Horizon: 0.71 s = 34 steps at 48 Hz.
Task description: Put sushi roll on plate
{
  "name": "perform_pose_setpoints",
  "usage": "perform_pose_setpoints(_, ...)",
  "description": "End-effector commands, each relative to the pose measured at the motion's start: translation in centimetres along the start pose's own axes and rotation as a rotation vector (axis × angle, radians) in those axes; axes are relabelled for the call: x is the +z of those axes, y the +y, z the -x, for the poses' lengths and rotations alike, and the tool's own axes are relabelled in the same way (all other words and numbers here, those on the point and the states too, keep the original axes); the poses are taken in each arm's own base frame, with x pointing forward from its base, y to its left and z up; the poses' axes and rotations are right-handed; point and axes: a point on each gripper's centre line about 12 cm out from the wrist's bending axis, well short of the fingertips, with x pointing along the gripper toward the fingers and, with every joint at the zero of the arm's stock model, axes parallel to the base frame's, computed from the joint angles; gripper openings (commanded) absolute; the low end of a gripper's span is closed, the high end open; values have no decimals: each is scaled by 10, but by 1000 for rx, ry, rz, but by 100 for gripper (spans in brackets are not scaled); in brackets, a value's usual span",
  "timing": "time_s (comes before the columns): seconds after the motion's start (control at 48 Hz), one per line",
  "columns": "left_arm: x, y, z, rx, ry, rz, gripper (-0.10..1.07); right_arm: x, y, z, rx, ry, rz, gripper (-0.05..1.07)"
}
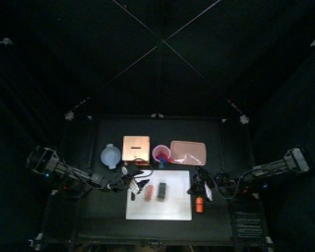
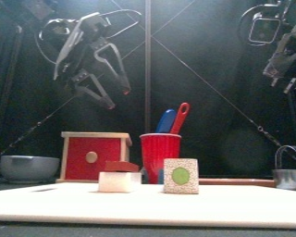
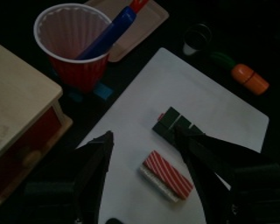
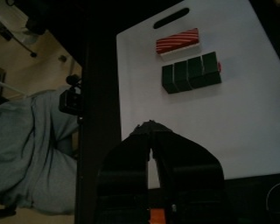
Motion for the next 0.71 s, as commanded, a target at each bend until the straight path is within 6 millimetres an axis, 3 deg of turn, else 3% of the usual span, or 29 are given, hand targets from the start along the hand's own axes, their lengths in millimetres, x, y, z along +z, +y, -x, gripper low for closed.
perform_pose_setpoints(0.0, 4, 5, 8, -18, -20, 13, 91, 2, 2, -1, 5, -8, -10, 3)
perform_pose_setpoints(0.688, -24, 45, 22, -69, -144, 51, 91, 15, 3, -36, -41, -7, -16, 3)
